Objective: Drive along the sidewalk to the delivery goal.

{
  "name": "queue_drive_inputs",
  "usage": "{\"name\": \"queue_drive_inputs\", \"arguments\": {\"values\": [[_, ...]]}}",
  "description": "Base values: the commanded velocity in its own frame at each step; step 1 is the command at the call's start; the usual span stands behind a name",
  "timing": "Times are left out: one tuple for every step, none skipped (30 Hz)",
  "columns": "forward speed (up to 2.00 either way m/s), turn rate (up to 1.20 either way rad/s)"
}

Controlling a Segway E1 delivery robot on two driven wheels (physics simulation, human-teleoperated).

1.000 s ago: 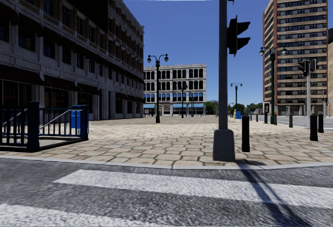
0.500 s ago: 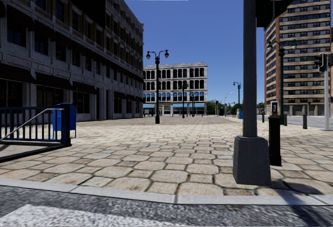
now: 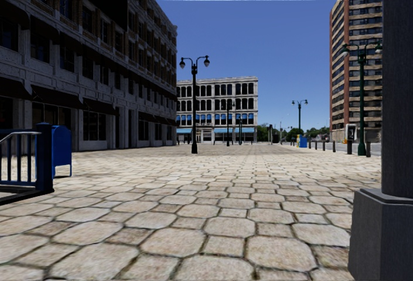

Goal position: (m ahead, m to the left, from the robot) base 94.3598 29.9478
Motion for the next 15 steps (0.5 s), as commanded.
{"name": "queue_drive_inputs", "arguments": {"values": [[2.00, 0.00], [2.00, 0.00], [2.00, 0.00], [2.00, 0.00], [2.00, 0.00], [2.00, 0.00], [2.00, 0.00], [2.00, 0.00], [2.00, 0.00], [2.00, 0.00], [2.00, 0.00], [2.00, 0.00], [2.00, 0.00], [2.00, 0.00], [2.00, 0.00]]}}
